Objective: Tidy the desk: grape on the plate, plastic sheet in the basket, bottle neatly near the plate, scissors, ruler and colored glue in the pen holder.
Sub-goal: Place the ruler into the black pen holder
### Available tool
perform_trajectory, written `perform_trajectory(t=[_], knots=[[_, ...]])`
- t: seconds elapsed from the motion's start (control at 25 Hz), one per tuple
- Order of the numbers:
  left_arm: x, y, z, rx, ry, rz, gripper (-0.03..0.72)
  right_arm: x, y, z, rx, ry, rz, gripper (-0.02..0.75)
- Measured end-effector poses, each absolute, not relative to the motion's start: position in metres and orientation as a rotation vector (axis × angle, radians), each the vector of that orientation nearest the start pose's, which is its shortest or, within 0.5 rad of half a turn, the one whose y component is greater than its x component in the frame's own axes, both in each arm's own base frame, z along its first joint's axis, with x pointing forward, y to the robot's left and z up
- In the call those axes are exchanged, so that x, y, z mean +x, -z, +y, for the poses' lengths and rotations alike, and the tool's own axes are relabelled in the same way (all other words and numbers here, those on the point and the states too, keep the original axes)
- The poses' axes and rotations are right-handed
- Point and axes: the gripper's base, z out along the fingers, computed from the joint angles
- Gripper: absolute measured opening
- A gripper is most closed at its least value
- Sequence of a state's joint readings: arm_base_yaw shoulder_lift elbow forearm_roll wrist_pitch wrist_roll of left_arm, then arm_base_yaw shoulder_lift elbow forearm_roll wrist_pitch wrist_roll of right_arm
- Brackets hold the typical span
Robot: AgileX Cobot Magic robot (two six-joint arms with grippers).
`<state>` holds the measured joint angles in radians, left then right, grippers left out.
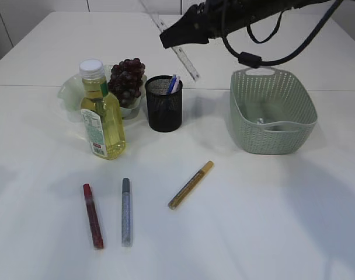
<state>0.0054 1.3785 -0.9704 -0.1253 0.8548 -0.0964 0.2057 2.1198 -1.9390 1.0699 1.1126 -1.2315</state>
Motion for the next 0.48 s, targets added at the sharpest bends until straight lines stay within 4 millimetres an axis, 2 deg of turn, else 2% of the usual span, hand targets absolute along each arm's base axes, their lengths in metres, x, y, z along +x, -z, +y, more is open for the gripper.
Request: perform_trajectory(t=[0.12, 0.24, 0.48], knots=[[0.263, -0.265, -0.007, -0.227, 0.178, 2.755, 0.415, 0.454, -0.304, 0.159, -1.053, -0.938, 1.754, 0.303], [0.261, -0.265, -0.007, -0.227, 0.178, 2.771, 0.415, 0.469, -0.295, 0.156, -0.916, -1.039, 1.666, 0.303], [0.258, -0.264, -0.008, -0.226, 0.179, 2.809, 0.415, 0.492, -0.256, 0.156, -0.786, -1.09, 1.573, 0.303]])
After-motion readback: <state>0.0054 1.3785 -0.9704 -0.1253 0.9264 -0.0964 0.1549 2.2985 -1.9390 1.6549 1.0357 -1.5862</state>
